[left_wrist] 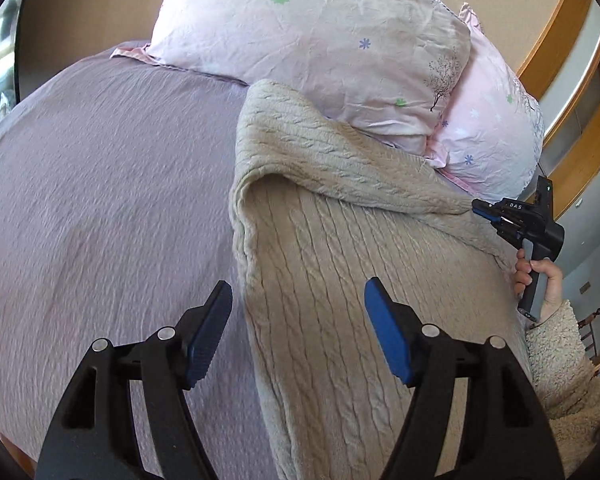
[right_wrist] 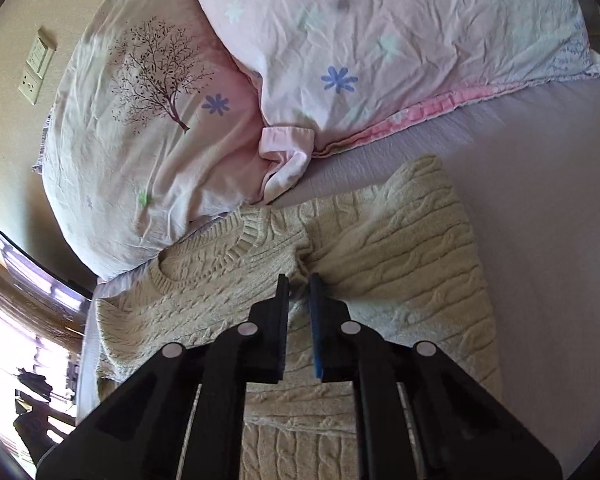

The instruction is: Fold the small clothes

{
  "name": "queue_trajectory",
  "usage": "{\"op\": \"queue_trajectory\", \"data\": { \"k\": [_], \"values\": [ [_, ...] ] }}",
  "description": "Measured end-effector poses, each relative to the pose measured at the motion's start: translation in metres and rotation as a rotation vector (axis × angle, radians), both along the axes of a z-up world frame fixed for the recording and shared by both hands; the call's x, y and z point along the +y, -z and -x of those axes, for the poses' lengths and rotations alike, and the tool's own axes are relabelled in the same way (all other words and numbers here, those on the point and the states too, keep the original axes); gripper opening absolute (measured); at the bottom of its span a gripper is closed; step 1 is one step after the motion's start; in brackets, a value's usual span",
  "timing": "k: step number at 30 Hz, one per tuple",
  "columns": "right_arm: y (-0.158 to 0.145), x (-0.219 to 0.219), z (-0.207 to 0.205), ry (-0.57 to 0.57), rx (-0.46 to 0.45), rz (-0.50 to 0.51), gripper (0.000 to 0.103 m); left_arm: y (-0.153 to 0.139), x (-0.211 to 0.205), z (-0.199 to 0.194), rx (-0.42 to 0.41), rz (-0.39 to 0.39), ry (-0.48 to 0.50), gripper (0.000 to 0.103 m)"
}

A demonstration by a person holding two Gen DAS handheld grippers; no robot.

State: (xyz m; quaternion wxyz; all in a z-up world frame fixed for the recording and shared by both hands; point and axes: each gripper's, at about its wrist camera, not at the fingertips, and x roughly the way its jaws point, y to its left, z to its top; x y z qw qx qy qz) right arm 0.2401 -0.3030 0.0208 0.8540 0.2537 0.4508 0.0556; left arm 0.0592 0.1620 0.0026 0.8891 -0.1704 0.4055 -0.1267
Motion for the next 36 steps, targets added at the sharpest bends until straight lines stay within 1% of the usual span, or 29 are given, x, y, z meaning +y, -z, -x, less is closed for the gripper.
{"op": "queue_trajectory", "data": {
  "k": [1,3,5,7,8,9,10,12,13,15,16,17,18,19,20,21,22,23,24,25,27,29,30,31,32,33,35,36],
  "values": [
    [-0.002,-0.002,0.000,0.021,-0.003,0.011,0.019,0.002,0.000,0.002,0.004,0.014,0.001,0.070],
    [-0.005,-0.006,0.001,0.047,-0.034,-0.011,0.045,0.005,0.000,0.008,0.008,0.036,0.006,0.070],
    [-0.007,-0.004,-0.002,0.039,-0.043,0.008,0.047,0.007,-0.004,0.014,0.011,0.043,0.018,0.070],
    [-0.004,0.008,-0.009,-0.007,-0.026,0.037,0.046,0.008,-0.006,0.020,0.002,0.040,0.026,0.072],
    [-0.001,0.015,-0.013,-0.035,-0.012,0.056,0.037,0.008,-0.007,0.022,0.000,0.043,0.029,0.072],
    [0.002,0.021,-0.014,-0.069,-0.003,0.067,0.013,0.008,-0.008,0.024,-0.001,0.050,0.031,0.073],
    [0.004,0.028,-0.015,-0.090,-0.003,0.093,0.006,0.008,-0.008,0.026,-0.004,0.057,0.032,0.073],
    [-0.003,0.029,-0.006,-0.067,-0.057,0.131,0.005,0.009,-0.007,0.031,-0.008,0.073,0.033,0.073],
    [-0.009,0.021,0.000,-0.029,-0.070,0.116,0.004,0.010,-0.006,0.033,-0.008,0.086,0.033,0.073],
    [-0.020,-0.006,0.015,0.093,-0.079,0.087,0.004,0.011,-0.003,0.039,-0.007,0.118,0.037,0.073],
    [-0.023,-0.021,0.023,0.157,-0.080,0.089,0.004,0.011,-0.001,0.041,-0.008,0.133,0.040,0.073],
    [-0.024,-0.033,0.028,0.192,-0.070,0.108,0.004,0.012,0.000,0.043,-0.010,0.151,0.046,0.073],
    [-0.023,-0.042,0.034,0.199,-0.044,0.117,0.008,0.013,0.001,0.046,-0.013,0.170,0.051,0.073],
    [-0.020,-0.051,0.042,0.198,-0.010,0.094,0.013,0.014,0.001,0.048,-0.015,0.183,0.056,0.072],
    [-0.017,-0.060,0.054,0.201,0.019,0.067,0.028,0.015,0.001,0.051,-0.016,0.196,0.065,0.072],
    [-0.015,-0.069,0.068,0.205,0.036,0.048,0.052,0.015,0.001,0.055,-0.018,0.209,0.073,0.072],
    [-0.014,-0.076,0.084,0.207,0.035,0.034,0.058,0.016,0.000,0.059,-0.022,0.221,0.086,0.071],
    [-0.011,-0.082,0.101,0.198,0.043,0.021,0.059,0.016,-0.001,0.063,-0.027,0.228,0.099,0.068],
    [-0.007,-0.087,0.115,0.184,0.060,-0.004,0.059,0.017,-0.002,0.068,-0.034,0.232,0.113,0.067],
    [0.000,-0.091,0.130,0.157,0.079,-0.060,0.058,0.018,-0.004,0.074,-0.041,0.237,0.126,0.065],
    [0.013,-0.094,0.162,0.083,0.106,-0.199,0.043,0.019,-0.005,0.085,-0.056,0.257,0.152,0.061],
    [0.019,-0.088,0.196,-0.014,0.100,-0.311,0.038,0.022,-0.006,0.094,-0.066,0.296,0.174,0.056],
    [0.022,-0.082,0.213,-0.061,0.097,-0.350,0.036,0.026,-0.006,0.098,-0.058,0.335,0.191,0.054],
    [0.022,-0.076,0.230,-0.098,0.081,-0.367,0.035,0.030,-0.005,0.102,-0.051,0.363,0.199,0.050],
    [0.022,-0.070,0.245,-0.140,0.070,-0.373,0.030,0.034,-0.005,0.106,-0.050,0.377,0.201,0.049],
    [0.022,-0.065,0.260,-0.176,0.064,-0.378,0.028,0.037,-0.005,0.111,-0.056,0.384,0.200,0.048],
    [0.023,-0.060,0.286,-0.218,0.047,-0.399,0.028,0.041,-0.002,0.120,-0.063,0.422,0.207,0.046],
    [0.024,-0.058,0.293,-0.236,0.041,-0.408,0.023,0.042,-0.002,0.122,-0.054,0.439,0.214,0.045]
  ]
}}
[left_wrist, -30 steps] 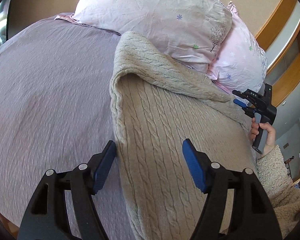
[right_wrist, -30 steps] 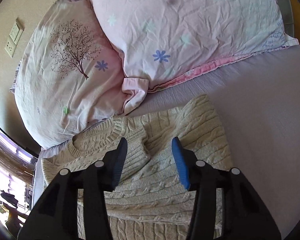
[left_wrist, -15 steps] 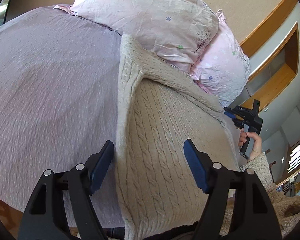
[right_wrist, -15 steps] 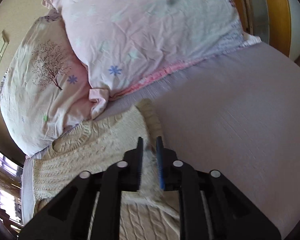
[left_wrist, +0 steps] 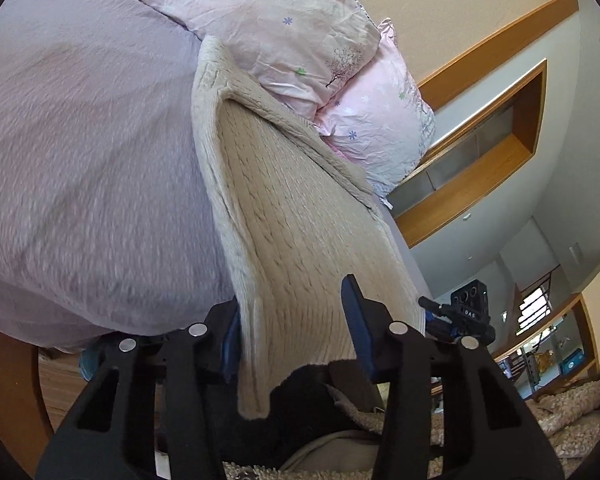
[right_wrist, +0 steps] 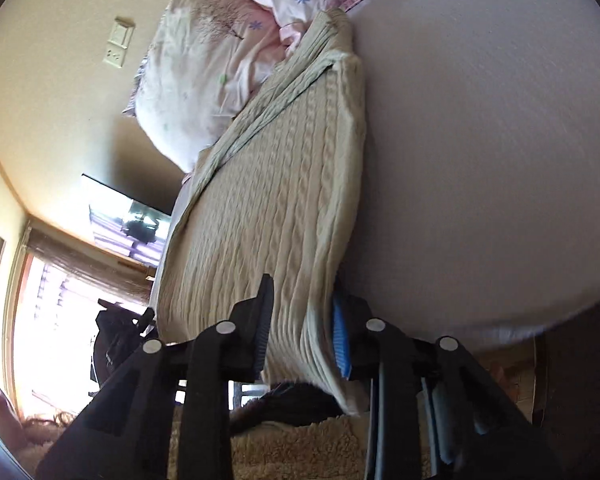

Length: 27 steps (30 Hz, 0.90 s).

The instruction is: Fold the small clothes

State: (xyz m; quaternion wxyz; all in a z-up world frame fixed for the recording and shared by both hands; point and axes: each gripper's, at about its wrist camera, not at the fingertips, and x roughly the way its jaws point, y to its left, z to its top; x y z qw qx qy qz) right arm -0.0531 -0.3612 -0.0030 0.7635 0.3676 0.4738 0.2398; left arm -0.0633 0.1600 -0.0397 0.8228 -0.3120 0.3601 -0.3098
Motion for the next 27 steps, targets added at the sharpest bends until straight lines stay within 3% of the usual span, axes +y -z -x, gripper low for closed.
{"op": "queue_trajectory", "data": {
  "k": [2,3,5,6,11,15,18,21,25,27],
  "values": [
    [0.003,0.005,0.008,-0.027,-0.001,0.008,0.008,0.002,-0.003,0.004,0.006,-0.017,0.009,0.040],
    [0.005,0.006,0.008,-0.028,-0.003,0.013,0.008,0.002,-0.006,0.005,0.008,-0.039,0.011,0.035],
    [-0.002,0.006,0.002,-0.017,-0.037,-0.029,0.007,0.002,-0.011,0.004,0.020,-0.062,0.009,0.010],
    [-0.011,0.002,-0.004,-0.007,-0.070,-0.057,0.007,-0.001,-0.011,0.001,0.026,-0.058,0.003,0.007],
    [-0.076,-0.003,-0.074,0.041,-0.285,-0.059,0.007,-0.047,-0.013,-0.043,-0.059,-0.054,-0.018,0.007],
    [-0.097,-0.008,-0.166,0.139,-0.367,-0.045,0.007,-0.092,-0.005,-0.126,-0.116,-0.041,-0.141,0.007],
    [-0.078,-0.012,-0.241,0.258,-0.309,-0.028,0.007,-0.096,-0.003,-0.212,-0.055,-0.039,-0.252,0.007],
    [-0.045,-0.012,-0.295,0.352,-0.210,0.062,0.007,-0.076,-0.016,-0.288,0.041,-0.115,-0.293,0.007],
    [-0.004,-0.009,-0.332,0.404,-0.005,0.142,0.015,-0.042,-0.025,-0.331,0.187,-0.176,-0.307,0.007],
    [-0.003,-0.011,-0.329,0.416,-0.030,0.138,0.029,-0.041,-0.023,-0.332,0.206,-0.166,-0.294,0.009]
  ]
}}
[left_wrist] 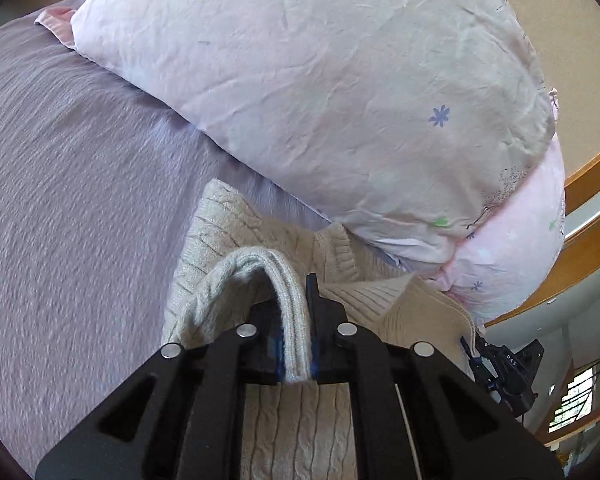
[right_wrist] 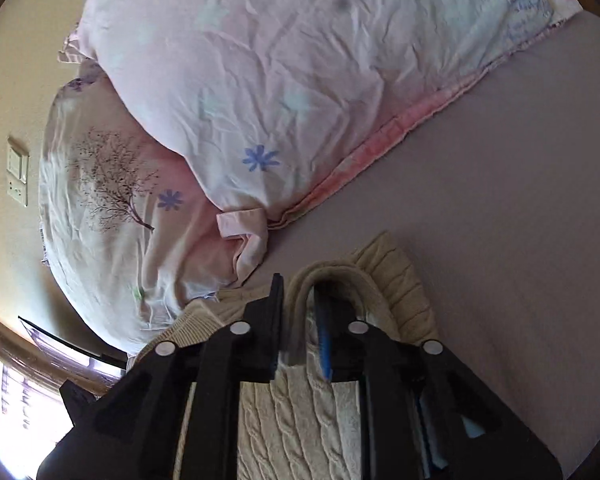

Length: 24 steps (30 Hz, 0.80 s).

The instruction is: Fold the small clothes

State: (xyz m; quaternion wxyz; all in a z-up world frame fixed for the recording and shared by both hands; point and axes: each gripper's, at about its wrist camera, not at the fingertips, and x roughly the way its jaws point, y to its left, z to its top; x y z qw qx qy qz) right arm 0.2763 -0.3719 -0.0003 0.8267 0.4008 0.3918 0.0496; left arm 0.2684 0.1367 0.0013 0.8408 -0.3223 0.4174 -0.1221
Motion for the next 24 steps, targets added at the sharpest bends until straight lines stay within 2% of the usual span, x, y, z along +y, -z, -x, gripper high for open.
{"op": "queue_trajectory", "data": {
  "k": [1,2,3,4,5,8,9,10,11,14,15,19,21,22,24],
  "values": [
    [-0.004,0.000,0.003,0.010,-0.018,0.026,0.034,-0.003,0.001,0.002,0.003,0.004,0.012,0.020],
    [-0.010,0.000,0.007,0.027,-0.033,0.055,0.050,-0.008,0.003,0.007,-0.003,0.005,0.025,0.045],
    [-0.018,-0.001,0.013,0.056,-0.052,0.094,0.079,-0.015,0.007,0.014,-0.026,-0.001,0.026,0.059],
    [-0.027,-0.002,0.020,0.096,-0.077,0.145,0.092,-0.022,0.011,0.024,-0.058,-0.011,0.017,0.079],
    [-0.036,-0.003,0.027,0.113,-0.126,0.178,0.097,-0.029,0.017,0.034,-0.089,-0.025,0.003,0.083],
    [-0.047,-0.009,0.036,0.099,-0.196,0.173,0.097,-0.034,0.034,0.049,-0.102,-0.050,-0.013,0.082],
    [-0.047,-0.011,0.038,0.098,-0.206,0.148,0.097,-0.029,0.039,0.049,-0.080,-0.042,-0.005,0.079],
    [-0.045,-0.012,0.037,0.090,-0.206,0.125,0.097,-0.023,0.043,0.048,-0.049,-0.029,0.005,0.070],
    [-0.043,-0.013,0.037,0.080,-0.198,0.109,0.097,-0.015,0.045,0.047,-0.015,-0.013,0.016,0.061],
    [-0.042,-0.008,0.034,0.061,-0.189,0.105,0.097,0.007,0.045,0.046,0.062,0.063,0.054,0.049],
    [-0.042,-0.008,0.034,0.056,-0.194,0.108,0.097,0.013,0.044,0.047,0.079,0.076,0.057,0.048],
    [-0.048,-0.003,0.040,0.037,-0.217,0.099,0.097,0.024,0.044,0.053,0.072,0.123,0.037,0.046],
    [-0.048,-0.002,0.040,0.022,-0.216,0.083,0.097,0.033,0.042,0.051,0.090,0.185,0.030,0.027],
    [-0.048,-0.001,0.040,0.011,-0.216,0.073,0.097,0.037,0.037,0.049,0.096,0.213,0.022,0.021],
    [-0.050,0.000,0.040,0.000,-0.223,0.067,0.097,0.035,0.033,0.051,0.088,0.244,0.003,0.020]
  ]
}}
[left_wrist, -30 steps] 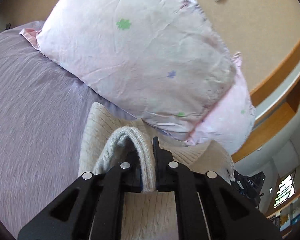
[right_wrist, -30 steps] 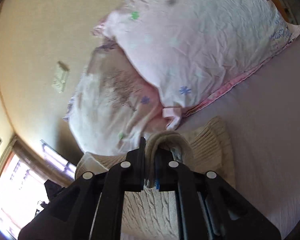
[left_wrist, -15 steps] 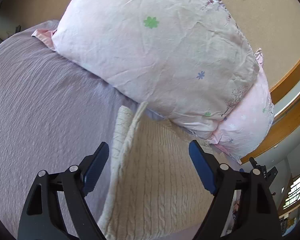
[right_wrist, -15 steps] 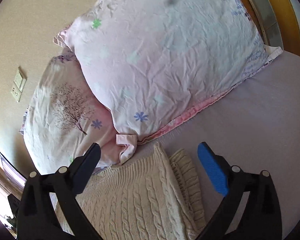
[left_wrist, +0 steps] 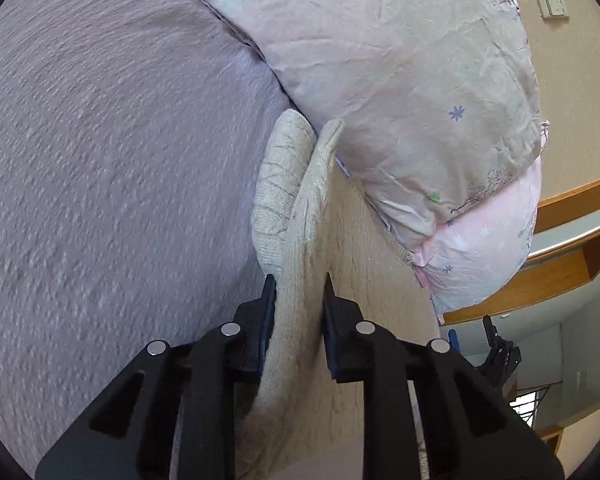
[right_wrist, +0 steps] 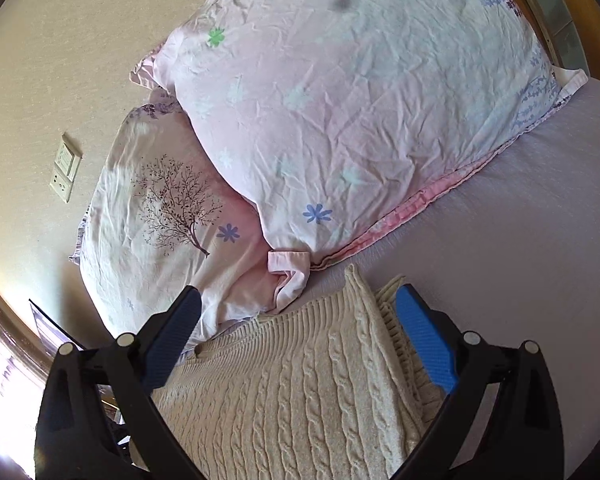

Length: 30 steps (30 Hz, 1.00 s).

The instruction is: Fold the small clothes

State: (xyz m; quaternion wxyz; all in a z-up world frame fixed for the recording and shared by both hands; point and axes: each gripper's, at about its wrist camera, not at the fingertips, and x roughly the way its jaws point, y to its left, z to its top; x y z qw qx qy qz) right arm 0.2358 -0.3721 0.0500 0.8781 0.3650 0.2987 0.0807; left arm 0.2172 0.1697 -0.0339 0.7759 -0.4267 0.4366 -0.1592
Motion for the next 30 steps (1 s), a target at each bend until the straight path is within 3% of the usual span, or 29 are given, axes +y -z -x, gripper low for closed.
{"op": "queue_trajectory", "data": {
  "k": [2,3,7,10,12,15,16,17,18,19,20,22,24,26,28,30],
  "values": [
    [-0.006,0.000,0.003,-0.006,-0.020,0.007,0.097,-0.008,-0.003,0.002,-0.037,0.162,-0.009,0.016],
    [-0.010,-0.002,0.006,-0.002,-0.038,0.011,0.097,-0.018,-0.011,0.002,-0.064,0.205,-0.004,0.016],
    [-0.028,-0.012,0.020,0.033,-0.109,0.060,0.097,-0.069,-0.083,-0.010,-0.210,0.296,0.125,0.015],
    [-0.034,-0.019,0.023,0.055,-0.119,0.123,0.096,-0.084,-0.168,-0.033,-0.245,0.364,0.260,0.015],
    [-0.032,-0.026,0.020,0.053,-0.099,0.138,0.096,-0.069,-0.235,-0.054,-0.182,0.431,0.350,0.015],
    [-0.020,-0.044,0.014,0.058,-0.037,0.130,0.096,-0.033,-0.314,-0.079,0.024,0.538,0.504,0.018],
    [-0.015,-0.051,0.014,0.057,-0.015,0.110,0.095,-0.029,-0.326,-0.078,0.037,0.586,0.539,0.018],
    [-0.011,-0.057,0.013,0.050,0.003,0.076,0.095,-0.035,-0.328,-0.074,0.000,0.584,0.563,0.018],
    [-0.007,-0.063,0.013,0.035,0.021,0.034,0.094,-0.047,-0.323,-0.069,-0.071,0.534,0.578,0.020],
    [-0.004,-0.066,0.012,0.022,0.038,-0.004,0.094,-0.059,-0.314,-0.063,-0.139,0.476,0.580,0.033],
    [-0.001,-0.068,0.012,0.007,0.052,-0.034,0.094,-0.070,-0.301,-0.057,-0.194,0.403,0.560,0.056],
    [0.004,-0.065,0.009,-0.027,0.094,-0.043,0.094,-0.085,-0.270,-0.047,-0.256,0.232,0.475,0.072],
    [0.012,-0.056,0.004,-0.056,0.165,-0.012,0.094,-0.093,-0.242,-0.042,-0.281,0.033,0.402,0.074],
    [0.023,-0.046,-0.002,-0.106,0.233,-0.014,0.094,-0.086,-0.223,-0.046,-0.258,-0.110,0.324,0.081],
    [0.034,-0.038,-0.008,-0.152,0.287,-0.037,0.094,-0.069,-0.208,-0.049,-0.196,-0.170,0.293,0.082],
    [0.043,-0.033,-0.010,-0.177,0.325,-0.044,0.094,-0.051,-0.206,-0.054,-0.117,-0.166,0.319,0.082]
  ]
}}
